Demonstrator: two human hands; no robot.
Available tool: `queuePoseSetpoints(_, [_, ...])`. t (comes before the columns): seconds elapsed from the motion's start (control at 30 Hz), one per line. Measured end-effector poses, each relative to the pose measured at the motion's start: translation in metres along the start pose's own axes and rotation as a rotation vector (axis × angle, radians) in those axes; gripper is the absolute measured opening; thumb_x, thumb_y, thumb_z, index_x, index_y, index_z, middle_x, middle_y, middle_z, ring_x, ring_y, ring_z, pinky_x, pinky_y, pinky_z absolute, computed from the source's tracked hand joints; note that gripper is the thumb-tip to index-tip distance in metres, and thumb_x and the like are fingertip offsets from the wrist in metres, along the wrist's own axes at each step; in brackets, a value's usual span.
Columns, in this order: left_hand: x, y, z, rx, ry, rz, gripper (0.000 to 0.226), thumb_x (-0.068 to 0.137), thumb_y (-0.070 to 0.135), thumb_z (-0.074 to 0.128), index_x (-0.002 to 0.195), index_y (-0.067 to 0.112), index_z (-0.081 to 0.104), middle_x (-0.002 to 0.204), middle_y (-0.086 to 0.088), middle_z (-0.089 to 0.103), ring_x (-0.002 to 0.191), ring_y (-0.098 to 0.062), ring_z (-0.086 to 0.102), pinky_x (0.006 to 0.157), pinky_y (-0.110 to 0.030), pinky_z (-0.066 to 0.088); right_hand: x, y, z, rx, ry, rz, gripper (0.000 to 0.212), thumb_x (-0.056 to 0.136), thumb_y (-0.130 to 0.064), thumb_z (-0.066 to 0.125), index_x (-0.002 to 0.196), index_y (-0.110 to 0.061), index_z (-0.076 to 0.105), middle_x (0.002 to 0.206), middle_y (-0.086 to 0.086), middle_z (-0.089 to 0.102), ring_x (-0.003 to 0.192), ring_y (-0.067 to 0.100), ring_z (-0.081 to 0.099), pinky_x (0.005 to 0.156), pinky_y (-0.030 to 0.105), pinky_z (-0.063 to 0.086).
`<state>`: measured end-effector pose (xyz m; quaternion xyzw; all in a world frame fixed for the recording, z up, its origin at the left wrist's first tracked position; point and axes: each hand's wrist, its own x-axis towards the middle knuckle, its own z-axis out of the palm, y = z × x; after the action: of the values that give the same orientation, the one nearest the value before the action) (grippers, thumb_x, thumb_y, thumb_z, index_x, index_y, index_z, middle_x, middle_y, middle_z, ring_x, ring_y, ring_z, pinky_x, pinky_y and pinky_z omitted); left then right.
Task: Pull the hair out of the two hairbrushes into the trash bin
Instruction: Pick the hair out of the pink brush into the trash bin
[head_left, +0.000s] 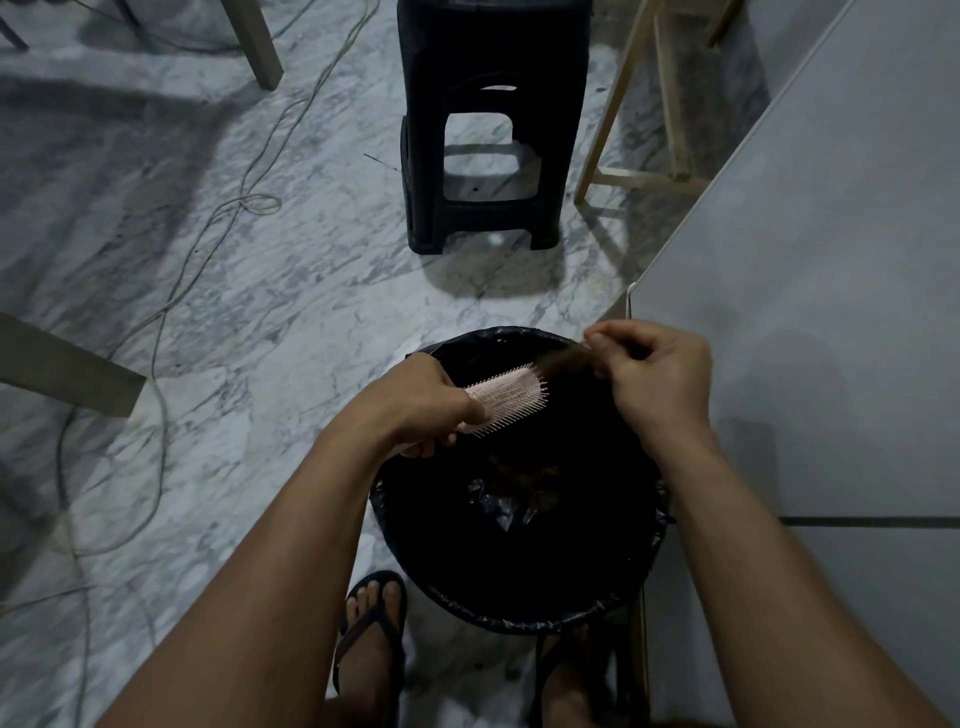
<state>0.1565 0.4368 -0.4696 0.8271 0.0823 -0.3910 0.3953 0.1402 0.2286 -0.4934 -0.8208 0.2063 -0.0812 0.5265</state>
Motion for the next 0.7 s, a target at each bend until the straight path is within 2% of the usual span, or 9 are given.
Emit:
queuePoseSetpoints(0.07, [-0.001, 0.000, 0.000, -0.011, 0.006, 0.010, 0.027, 0.083, 0.025, 0.072, 0.075, -0.001, 0.072, 0.059, -0.010, 0.060, 0.045, -0.021, 0.046, 0.042, -0.022, 0.036, 0.003, 0.003, -0.002, 0.014, 0.006, 0.044, 0.021, 0.077, -0.017, 0.075, 0.064, -0.033, 0.072, 0.068, -0.007, 0.071, 0.058, 0.013, 0.064, 0.072, 0.036, 0.059])
queuePoseSetpoints(0.13, [-0.001, 0.001, 0.001, -0.025, 0.010, 0.018, 0.026, 0.084, 0.025, 0.072, 0.072, 0.002, 0.070, 0.057, -0.009, 0.059, 0.044, -0.021, 0.046, 0.042, -0.022, 0.035, 0.000, 0.003, 0.001, 0.006, -0.121, 0.045, 0.026, 0.081, -0.010, 0.071, 0.068, -0.032, 0.072, 0.070, -0.006, 0.071, 0.061, 0.015, 0.065, 0.064, 0.032, 0.059])
queuePoseSetpoints(0.2, [-0.001, 0.003, 0.002, -0.030, 0.018, 0.022, 0.028, 0.084, 0.025, 0.073, 0.067, 0.004, 0.069, 0.053, -0.007, 0.058, 0.042, -0.020, 0.045, 0.043, -0.023, 0.035, -0.006, -0.001, 0.006, 0.019, -0.322, 0.030, 0.030, 0.083, 0.002, 0.063, 0.085, -0.027, 0.072, 0.082, -0.003, 0.070, 0.076, 0.019, 0.068, 0.060, 0.026, 0.058])
queuePoseSetpoints(0.27, [0.000, 0.004, 0.003, -0.030, 0.023, 0.026, 0.028, 0.084, 0.025, 0.072, 0.065, 0.005, 0.068, 0.052, -0.007, 0.058, 0.040, -0.019, 0.045, 0.043, -0.023, 0.035, -0.011, -0.005, 0.009, 0.036, -0.499, 0.007, 0.047, 0.077, 0.009, 0.061, 0.107, -0.026, 0.068, 0.101, -0.001, 0.067, 0.087, 0.021, 0.068, 0.063, 0.024, 0.055])
queuePoseSetpoints(0.33, [0.000, 0.004, 0.003, -0.017, 0.029, 0.029, 0.028, 0.084, 0.024, 0.071, 0.064, 0.005, 0.067, 0.047, -0.004, 0.057, 0.038, -0.018, 0.046, 0.043, -0.023, 0.036, -0.016, -0.010, 0.010, 0.012, -0.614, -0.055, 0.064, 0.070, 0.007, 0.063, 0.122, -0.030, 0.061, 0.116, 0.000, 0.059, 0.094, 0.017, 0.066, 0.067, 0.017, 0.049])
queuePoseSetpoints(0.4, [0.000, 0.004, 0.002, 0.000, 0.021, 0.023, 0.030, 0.084, 0.027, 0.071, 0.062, 0.006, 0.067, 0.043, -0.001, 0.057, 0.038, -0.016, 0.048, 0.045, -0.023, 0.039, -0.021, -0.014, 0.011, -0.087, -0.669, -0.149, 0.068, 0.071, -0.002, 0.070, 0.128, -0.037, 0.058, 0.119, -0.003, 0.053, 0.095, 0.010, 0.062, 0.069, 0.012, 0.046])
queuePoseSetpoints(0.47, [0.001, 0.003, 0.000, 0.028, 0.003, 0.024, 0.033, 0.081, 0.031, 0.073, 0.065, 0.003, 0.070, 0.049, -0.004, 0.060, 0.042, -0.018, 0.052, 0.048, -0.025, 0.042, -0.026, -0.016, 0.014, -0.157, -0.665, -0.188, 0.054, 0.075, -0.012, 0.075, 0.122, -0.037, 0.063, 0.115, -0.004, 0.052, 0.093, 0.010, 0.060, 0.073, 0.015, 0.047])
queuePoseSetpoints(0.57, [0.004, 0.000, 0.001, 0.056, -0.034, 0.043, 0.030, 0.080, 0.027, 0.075, 0.070, -0.001, 0.072, 0.059, -0.009, 0.064, 0.050, -0.022, 0.057, 0.049, -0.026, 0.044, -0.025, -0.012, 0.020, -0.155, -0.510, -0.199, 0.019, 0.077, -0.013, 0.075, 0.094, -0.022, 0.077, 0.097, -0.004, 0.064, 0.088, 0.010, 0.062, 0.078, 0.019, 0.049])
queuePoseSetpoints(0.7, [0.006, -0.004, 0.001, 0.079, -0.044, 0.075, 0.024, 0.081, 0.021, 0.077, 0.075, -0.002, 0.072, 0.057, -0.007, 0.062, 0.048, -0.019, 0.055, 0.048, -0.026, 0.045, -0.012, -0.001, 0.016, -0.141, -0.243, -0.054, 0.009, 0.078, -0.012, 0.074, 0.083, -0.017, 0.079, 0.074, -0.008, 0.071, 0.076, 0.013, 0.069, 0.083, 0.036, 0.057])
